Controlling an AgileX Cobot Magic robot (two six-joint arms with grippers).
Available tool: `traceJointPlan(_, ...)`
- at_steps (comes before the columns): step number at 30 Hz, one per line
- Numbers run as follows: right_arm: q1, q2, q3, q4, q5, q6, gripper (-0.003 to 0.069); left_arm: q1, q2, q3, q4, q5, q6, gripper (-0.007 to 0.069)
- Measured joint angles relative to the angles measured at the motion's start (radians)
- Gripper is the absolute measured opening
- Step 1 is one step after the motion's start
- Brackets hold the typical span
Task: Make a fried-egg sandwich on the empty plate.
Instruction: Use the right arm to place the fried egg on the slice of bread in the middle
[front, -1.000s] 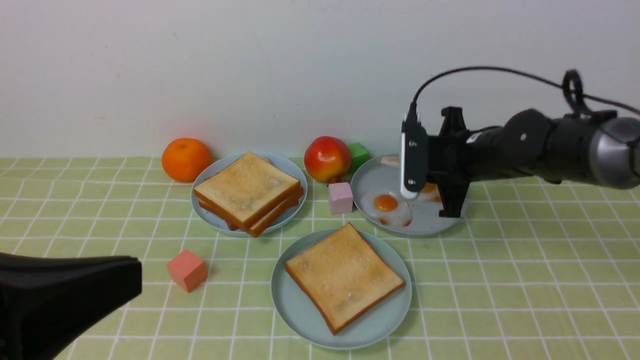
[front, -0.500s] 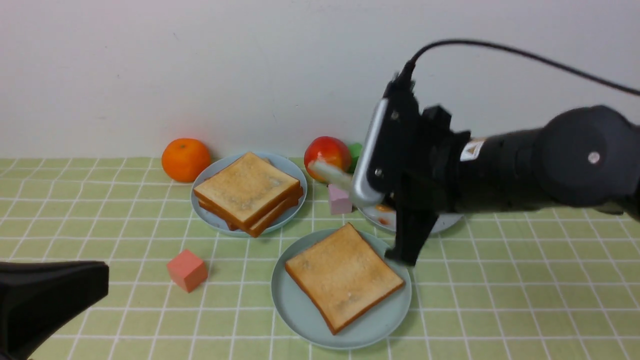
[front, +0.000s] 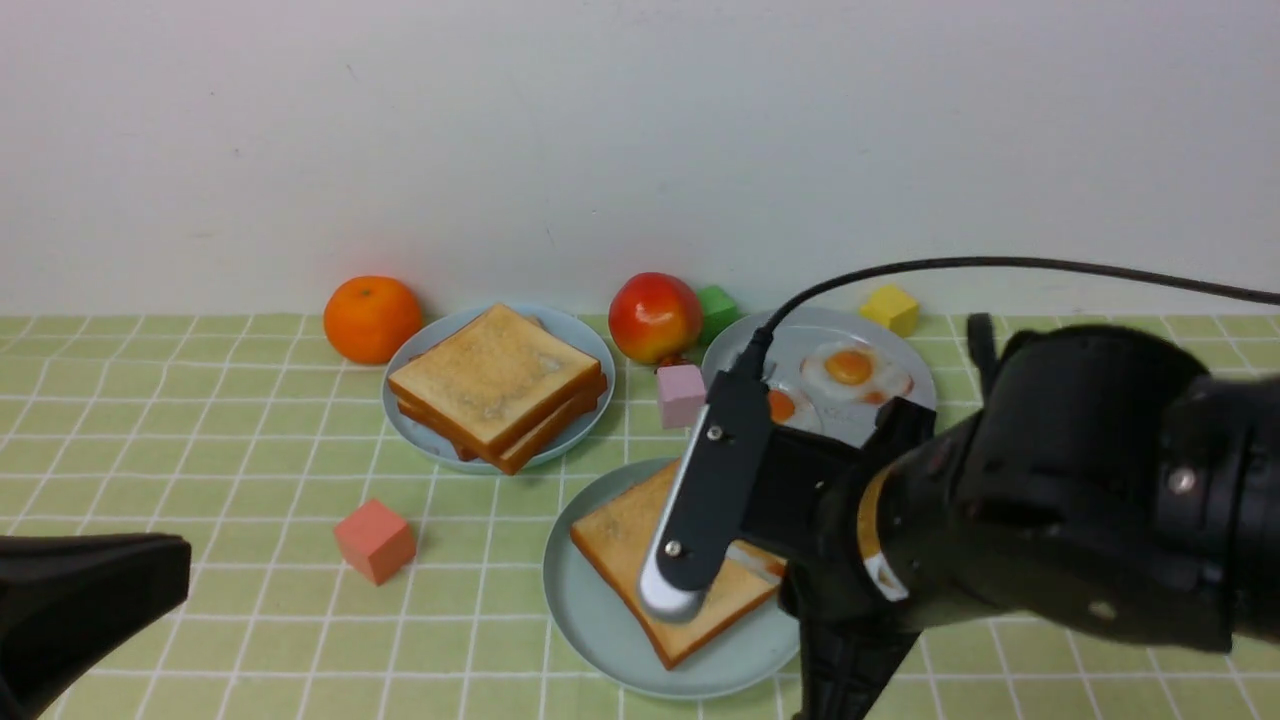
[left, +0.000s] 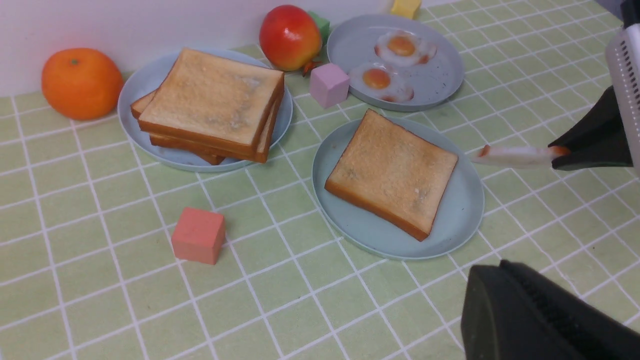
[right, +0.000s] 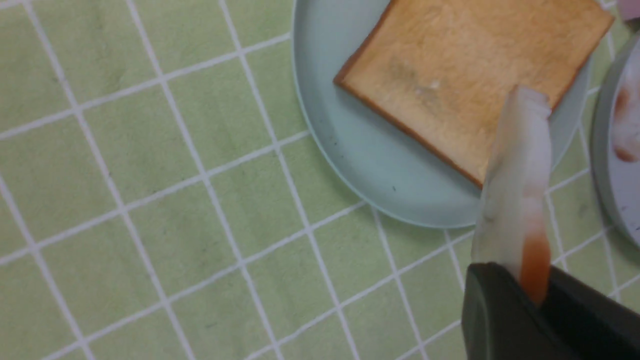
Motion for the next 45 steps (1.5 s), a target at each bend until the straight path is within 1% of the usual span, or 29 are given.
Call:
traceJointPlan(2, 0.02, 0.025, -0.012, -0.071, -0.002, 0.087, 0.008, 0.0, 0.0, 0.0, 0.0, 0.0, 0.0, -0.0011)
traceJointPlan(5, 0.02, 0.089, -0.057, -0.141, 0.018, 0.148, 0.008, 0.0, 0.0, 0.0, 0.0, 0.0, 0.0, -0.0011)
traceJointPlan(11, 0.02, 0.23, -0.168, -0.197, 0.033, 0.166, 0.008, 0.0, 0.0, 0.0, -0.008, 0.0, 0.0, -0.001)
traceJointPlan(14, 0.017, 0.318, -0.223, -0.248, 0.031, 0.166, 0.008, 0.0, 0.0, 0.0, -0.008, 0.0, 0.0, -0.0009)
traceJointPlan(25, -0.028, 0.41, -0.251, -0.316, -0.006, 0.166, 0.008, 0.0, 0.0, 0.0, -0.008, 0.001, 0.0, -0.0006)
traceJointPlan(38, -0.036, 0.426, -0.252, -0.315, -0.037, 0.166, 0.0082, 0.0, 0.0, 0.0, -0.013, 0.001, 0.0, 0.0001)
traceJointPlan(40, -0.036, 0.43, -0.252, -0.305, -0.037, 0.165, 0.0092, 0.0, 0.0, 0.0, -0.015, 0.002, 0.0, 0.0003)
traceJointPlan(42, -0.036, 0.429, -0.254, -0.294, -0.032, 0.165, 0.0118, 0.0, 0.0, 0.0, -0.015, 0.002, 0.0, 0.0004)
traceJointPlan(44, -0.036, 0.429, -0.254, -0.285, -0.016, 0.165, 0.0172, 0.0, 0.0, 0.0, -0.016, 0.002, 0.0, 0.0005)
traceJointPlan(45, -0.036, 0.43, -0.254, -0.282, -0.006, 0.165, 0.0216, 0.0, 0.0, 0.0, -0.016, 0.002, 0.0, 0.0004)
